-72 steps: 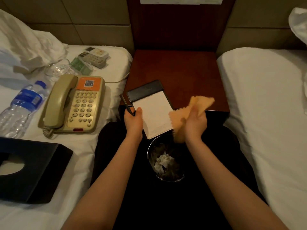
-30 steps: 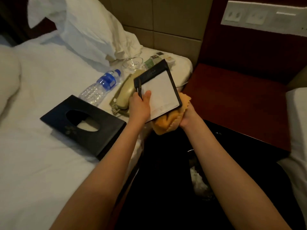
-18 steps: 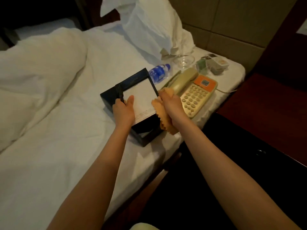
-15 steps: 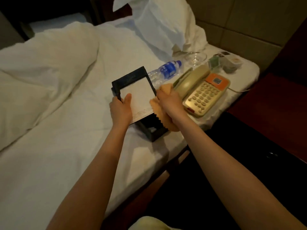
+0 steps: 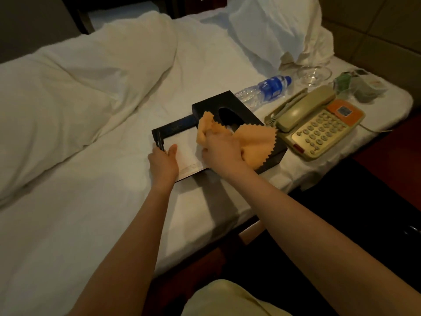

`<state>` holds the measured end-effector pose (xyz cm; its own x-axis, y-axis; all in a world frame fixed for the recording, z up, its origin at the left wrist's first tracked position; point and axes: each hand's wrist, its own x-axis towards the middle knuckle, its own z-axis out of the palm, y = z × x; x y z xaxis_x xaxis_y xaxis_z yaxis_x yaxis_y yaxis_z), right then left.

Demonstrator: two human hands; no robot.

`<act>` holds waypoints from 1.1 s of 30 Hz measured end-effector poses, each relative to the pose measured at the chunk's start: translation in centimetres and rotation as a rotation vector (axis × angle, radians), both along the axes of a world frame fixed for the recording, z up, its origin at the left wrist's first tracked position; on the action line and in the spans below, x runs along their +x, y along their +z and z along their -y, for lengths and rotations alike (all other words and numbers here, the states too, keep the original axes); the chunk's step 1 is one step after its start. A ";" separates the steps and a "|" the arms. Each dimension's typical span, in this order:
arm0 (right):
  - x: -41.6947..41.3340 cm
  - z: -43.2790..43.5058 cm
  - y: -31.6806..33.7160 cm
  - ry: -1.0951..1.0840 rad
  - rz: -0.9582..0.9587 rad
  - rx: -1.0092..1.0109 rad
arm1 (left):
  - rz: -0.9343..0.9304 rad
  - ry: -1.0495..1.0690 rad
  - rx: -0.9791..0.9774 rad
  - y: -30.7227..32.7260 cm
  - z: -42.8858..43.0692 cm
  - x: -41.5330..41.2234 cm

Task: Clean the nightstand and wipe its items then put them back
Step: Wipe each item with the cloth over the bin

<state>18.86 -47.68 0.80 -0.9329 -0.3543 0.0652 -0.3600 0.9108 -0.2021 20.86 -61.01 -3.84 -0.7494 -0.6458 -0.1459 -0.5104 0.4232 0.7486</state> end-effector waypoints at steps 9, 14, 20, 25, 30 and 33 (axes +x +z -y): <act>-1.0 -1.9 0.2 -0.154 0.149 -0.525 | 0.159 -0.131 -0.382 0.9 -2.3 0.1; -1.7 -5.8 2.0 -0.435 0.216 -0.970 | -0.166 -0.395 -0.212 4.0 -6.5 -2.3; -0.7 -14.0 2.9 -0.711 0.238 -1.381 | -0.223 -0.755 -0.080 6.9 -16.0 -1.8; 1.9 -21.5 2.1 -0.893 0.225 -1.781 | -0.117 -0.955 0.163 6.6 -22.9 -1.5; 5.3 -27.6 0.7 -0.855 0.171 -2.160 | -0.023 -1.201 0.207 4.7 -29.2 0.4; 6.8 -28.8 0.2 -0.951 0.086 -2.051 | 0.027 -1.317 0.190 3.8 -32.3 2.2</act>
<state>25.65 -18.92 1.02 -0.7566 0.5218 -0.3941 -0.0287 -0.6286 -0.7772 23.06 -28.70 0.00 -0.7906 0.5860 -0.1775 0.1805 0.5001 0.8469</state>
